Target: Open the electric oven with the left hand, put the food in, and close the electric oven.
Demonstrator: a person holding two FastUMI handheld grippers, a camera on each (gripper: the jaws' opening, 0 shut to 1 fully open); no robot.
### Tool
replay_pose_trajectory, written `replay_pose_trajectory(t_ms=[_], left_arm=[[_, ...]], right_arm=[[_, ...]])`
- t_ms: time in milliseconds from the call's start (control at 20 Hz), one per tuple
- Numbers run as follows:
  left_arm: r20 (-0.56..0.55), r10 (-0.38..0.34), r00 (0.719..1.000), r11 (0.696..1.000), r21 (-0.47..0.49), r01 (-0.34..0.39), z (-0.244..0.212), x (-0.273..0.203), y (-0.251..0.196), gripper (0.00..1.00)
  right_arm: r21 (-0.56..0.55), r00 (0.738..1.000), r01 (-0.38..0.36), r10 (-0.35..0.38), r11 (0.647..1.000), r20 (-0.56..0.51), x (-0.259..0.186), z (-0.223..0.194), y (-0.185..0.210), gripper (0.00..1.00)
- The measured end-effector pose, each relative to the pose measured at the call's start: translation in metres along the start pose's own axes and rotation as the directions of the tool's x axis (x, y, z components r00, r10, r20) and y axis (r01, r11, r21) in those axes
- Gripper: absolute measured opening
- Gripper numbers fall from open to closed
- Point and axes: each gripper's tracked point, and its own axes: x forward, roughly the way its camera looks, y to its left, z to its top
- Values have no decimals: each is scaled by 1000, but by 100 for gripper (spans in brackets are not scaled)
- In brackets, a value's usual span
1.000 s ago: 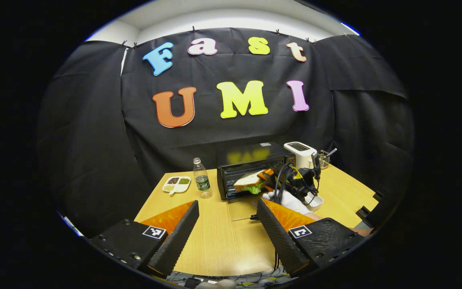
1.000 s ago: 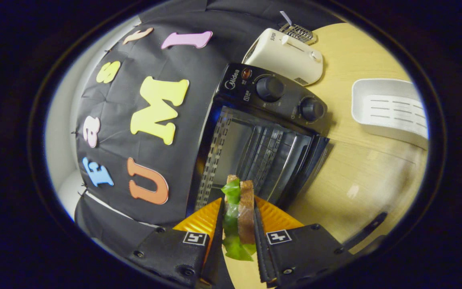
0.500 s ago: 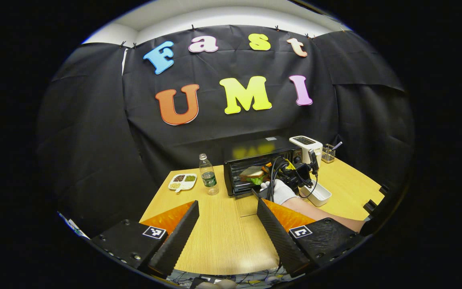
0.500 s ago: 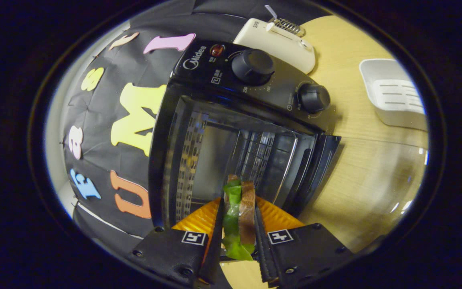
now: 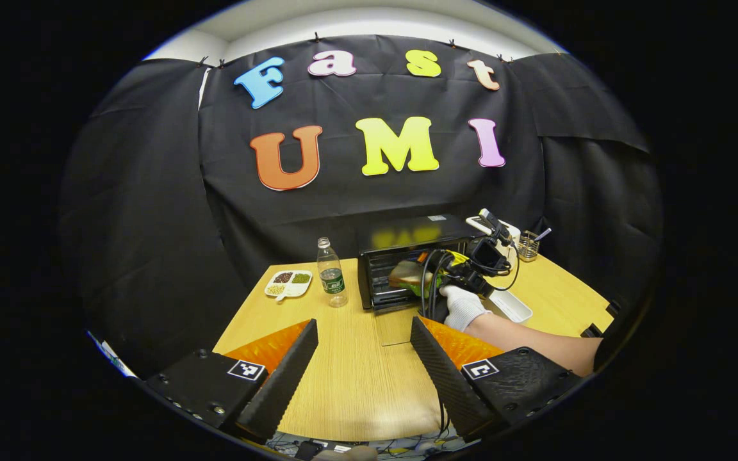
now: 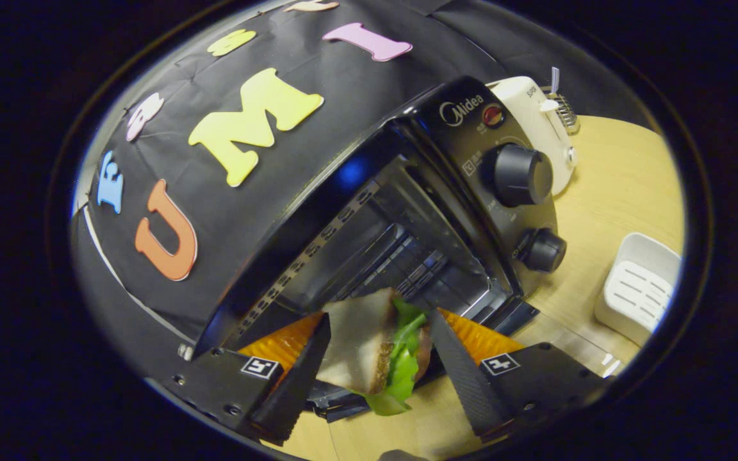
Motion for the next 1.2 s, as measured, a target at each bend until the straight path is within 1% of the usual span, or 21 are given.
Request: replay_pose_trajectory(t_ms=[150,200,250,300,450,600,750,850,900,950,1050,1150,1200], left_arm=[[15,0,1000,1000,5,0,5,4,0,96],[19,2,1000,1000,4,-2,7,6,1,96],[26,3,1000,1000,0,-3,9,7,0,96],[26,7,1000,1000,-4,-7,8,11,1,96],[38,6,999,1000,-15,-5,10,16,-3,96],[41,6,999,1000,-13,-6,4,26,-8,96],[34,5,999,1000,-14,-4,-7,37,-16,96],[14,-10,1000,1000,-28,10,-18,45,-28,95],[2,-12,1000,999,-32,13,-25,50,-33,95],[-9,-15,1000,999,-34,14,-29,55,-39,96],[-30,-3,1000,999,-48,1,-43,67,-49,96],[-74,-2,997,998,-66,-3,-61,78,-63,96],[-84,-4,996,998,-65,-2,-66,85,-72,96]], right_arm=[[-52,1000,15,-14,999,16,-16,11,-4,100],[-72,1000,12,-11,997,6,-23,13,-5,100],[-106,1000,4,-4,994,-3,-34,14,-5,100],[-148,1000,14,-18,989,-22,-45,16,-9,100],[-237,1000,-4,-2,971,-23,-85,40,-13,100],[-358,1000,-15,4,933,-31,-133,71,-20,100],[-441,999,-30,33,897,-1,-186,113,-24,100],[-496,999,-25,43,868,23,-222,136,-32,100],[-524,999,-26,46,851,26,-236,146,-28,100],[-544,999,-9,32,839,33,-252,152,-40,100],[-567,999,-29,39,823,5,-285,155,-52,100],[-593,1000,-5,9,805,3,-309,159,-75,100],[-590,1000,1,-2,807,-2,-320,161,-84,89]])
